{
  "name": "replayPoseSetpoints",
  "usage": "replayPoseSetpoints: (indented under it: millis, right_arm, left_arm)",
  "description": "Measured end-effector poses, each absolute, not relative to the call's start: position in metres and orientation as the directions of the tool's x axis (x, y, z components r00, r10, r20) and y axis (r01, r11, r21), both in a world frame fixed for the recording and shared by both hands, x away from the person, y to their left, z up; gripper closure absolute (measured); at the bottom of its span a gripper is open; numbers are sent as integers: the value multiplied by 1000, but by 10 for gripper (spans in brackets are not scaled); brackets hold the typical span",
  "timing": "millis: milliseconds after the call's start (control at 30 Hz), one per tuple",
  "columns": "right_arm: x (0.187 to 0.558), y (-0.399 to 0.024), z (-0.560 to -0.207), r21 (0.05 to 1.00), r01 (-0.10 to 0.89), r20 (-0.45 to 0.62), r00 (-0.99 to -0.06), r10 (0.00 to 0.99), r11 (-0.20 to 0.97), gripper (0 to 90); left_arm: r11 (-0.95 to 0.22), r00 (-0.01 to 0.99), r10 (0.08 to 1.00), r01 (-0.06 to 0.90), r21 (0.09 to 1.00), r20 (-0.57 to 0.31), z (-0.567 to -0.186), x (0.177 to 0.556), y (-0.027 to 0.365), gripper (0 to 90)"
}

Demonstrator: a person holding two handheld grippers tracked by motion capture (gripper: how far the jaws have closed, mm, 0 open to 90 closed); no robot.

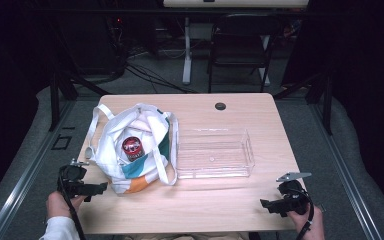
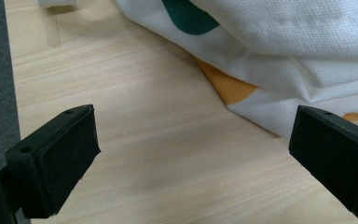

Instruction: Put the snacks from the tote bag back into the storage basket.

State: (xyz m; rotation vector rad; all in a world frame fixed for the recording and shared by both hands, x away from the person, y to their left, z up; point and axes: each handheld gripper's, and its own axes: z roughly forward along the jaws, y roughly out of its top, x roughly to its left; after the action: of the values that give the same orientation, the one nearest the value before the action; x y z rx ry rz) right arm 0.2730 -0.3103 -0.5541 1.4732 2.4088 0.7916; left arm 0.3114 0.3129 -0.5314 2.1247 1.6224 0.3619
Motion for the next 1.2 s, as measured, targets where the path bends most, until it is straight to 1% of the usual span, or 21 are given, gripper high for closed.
replayPoseSetpoints:
  millis: [733,1200]
  right_arm:
    - [273,-310,-554,540,761,96,-480,872,360,111]
    - [273,-310,-554,537,761,98,-484,870,363,111]
  left_arm:
    - [-214,273,961,839,500,-48,-529,311,311,13]
    - [-200,259,965,838,508,-47,-512,312,310,3]
